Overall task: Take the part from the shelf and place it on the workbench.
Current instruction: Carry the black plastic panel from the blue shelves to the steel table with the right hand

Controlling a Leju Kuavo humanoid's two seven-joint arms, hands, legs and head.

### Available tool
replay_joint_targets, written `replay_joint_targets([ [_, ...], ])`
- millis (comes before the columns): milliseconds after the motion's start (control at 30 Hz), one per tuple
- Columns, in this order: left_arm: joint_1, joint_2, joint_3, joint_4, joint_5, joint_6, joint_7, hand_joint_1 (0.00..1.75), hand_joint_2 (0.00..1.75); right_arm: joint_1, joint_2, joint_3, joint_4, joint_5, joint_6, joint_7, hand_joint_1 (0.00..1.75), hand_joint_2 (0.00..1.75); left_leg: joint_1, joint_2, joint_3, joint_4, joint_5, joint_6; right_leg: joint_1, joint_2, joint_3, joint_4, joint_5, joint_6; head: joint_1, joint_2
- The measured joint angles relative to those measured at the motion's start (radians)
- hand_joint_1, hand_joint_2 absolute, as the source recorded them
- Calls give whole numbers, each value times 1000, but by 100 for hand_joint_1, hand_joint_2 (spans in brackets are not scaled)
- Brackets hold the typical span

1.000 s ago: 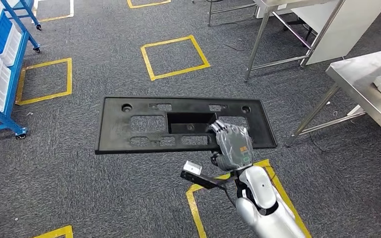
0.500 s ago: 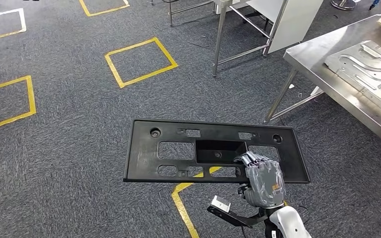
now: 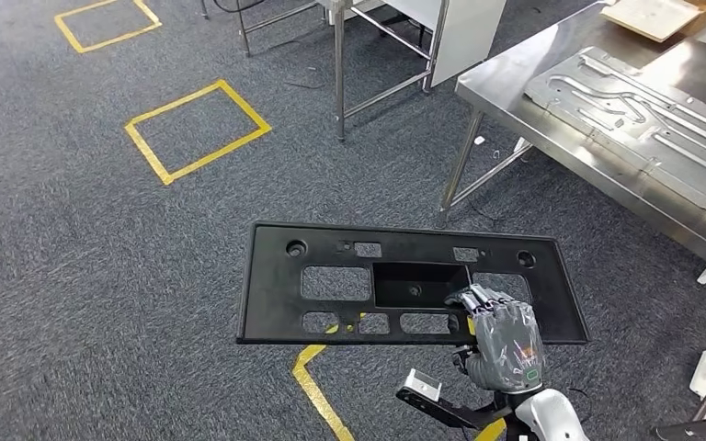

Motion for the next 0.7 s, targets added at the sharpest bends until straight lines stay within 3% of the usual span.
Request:
replay_joint_targets([
  [67, 1, -1, 0, 0, 0, 0, 0, 0, 175, 3, -8, -8, -9, -3, 4, -2, 175, 175, 4, 29, 8, -17, 8, 15, 4, -35, -13, 23, -17, 10, 3, 0],
  [133, 5, -3, 0, 0, 0, 0, 0, 0, 175, 1, -12, -17, -13, -8, 7, -4, 175, 175, 3, 59, 14, -28, 12, 26, 6, -105, -59, 118, -70, 18, 8, 0],
  [167, 6, -3, 0, 0, 0, 0, 0, 0, 175, -1, -14, -21, -14, -12, 10, -5, 175, 175, 2, 75, 14, -28, 11, 28, 4, -125, -91, 183, -99, 22, 9, 0],
  [200, 6, -4, 0, 0, 2, -1, -1, 0, 175, -2, -16, -24, -14, -16, 13, -7, 175, 175, 1, 89, 14, -27, 9, 28, 2, -135, -117, 235, -116, 25, 9, 0],
  [233, 6, -4, 0, 0, 4, -1, -1, 0, 175, -2, -19, -28, -14, -20, 17, -11, 175, 175, 1, 103, 15, -27, 7, 26, -1, -141, -127, 256, -114, 28, 9, 0],
  [267, 5, -5, 0, 0, 6, -2, -2, 0, 175, -2, -22, -32, -14, -23, 20, -14, 175, 175, 1, 117, 17, -26, 5, 24, -3, -145, -116, 238, -94, 30, 9, 0],
  [300, 5, -6, 1, 0, 7, -2, -2, 0, 175, -3, -24, -36, -14, -25, 22, -17, 175, 175, 1, 129, 21, -25, 1, 21, -4, -153, -85, 182, -61, 30, 9, 0],
  [367, 4, -8, 2, 0, 8, 0, -2, 0, 175, -7, -27, -41, -14, -25, 25, -20, 175, 175, -2, 149, 29, -22, -8, 12, 0, -193, -11, 47, -12, 24, 9, 0],
  [433, 2, -9, 5, 0, 8, 2, -2, 0, 175, -17, -27, -42, -12, -6, 27, -20, 175, 175, -7, 166, 35, -21, -14, 1, 8, -217, 18, -10, -4, 12, 9, 0],
  [500, -4, -9, 11, 0, 8, 3, -2, 0, 175, -29, -26, -41, -6, 29, 27, -16, 175, 175, -9, 183, 41, -23, -18, -8, 10, -197, 17, -10, -3, 1, 8, 0],
  [567, -9, -8, 17, 0, 8, 3, -1, 0, 175, -40, -22, -37, 2, 56, 27, -12, 175, 175, -5, 161, 39, -4, -37, -19, 5, -177, 20, -17, 0, -11, 7, 0],
  [633, -7, -8, 21, 0, 9, 4, -1, 0, 175, -51, -17, -32, 9, 73, 25, -5, 175, 175, -1, 109, -5, 89, -91, -25, 2, -159, 22, -22, 3, -22, 6, 0],
  [700, -6, -8, 25, 0, 9, 5, -1, 0, 175, -61, -14, -25, 18, 106, 21, 9, 175, 175, -2, 84, -76, 225, -147, -26, 3, -138, 20, -21, 3, -26, 6, 0],
])
